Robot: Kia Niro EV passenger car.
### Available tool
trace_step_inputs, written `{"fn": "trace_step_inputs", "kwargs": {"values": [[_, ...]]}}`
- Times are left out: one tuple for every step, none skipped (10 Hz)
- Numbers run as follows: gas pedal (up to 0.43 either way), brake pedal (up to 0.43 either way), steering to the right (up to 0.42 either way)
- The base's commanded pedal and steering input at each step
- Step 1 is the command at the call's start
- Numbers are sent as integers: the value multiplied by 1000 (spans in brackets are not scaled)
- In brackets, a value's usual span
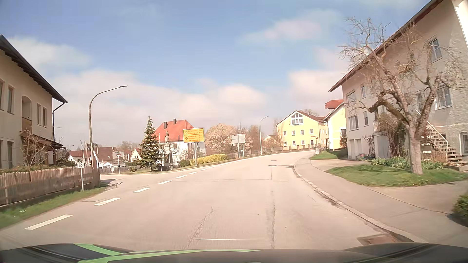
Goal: Follow the waypoints while adhering to traffic rules and regulations
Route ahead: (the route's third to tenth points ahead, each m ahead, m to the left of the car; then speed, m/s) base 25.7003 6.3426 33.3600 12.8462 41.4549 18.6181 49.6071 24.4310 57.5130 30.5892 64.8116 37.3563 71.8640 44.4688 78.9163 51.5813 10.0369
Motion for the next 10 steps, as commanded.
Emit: {"fn": "trace_step_inputs", "kwargs": {"values": [[0, 73, -68], [0, 30, -75], [0, 0, -84], [0, 0, -92], [0, 0, -97], [0, 0, -102], [0, 0, -106], [0, 0, -108], [0, 0, -109], [0, 0, -114]]}}
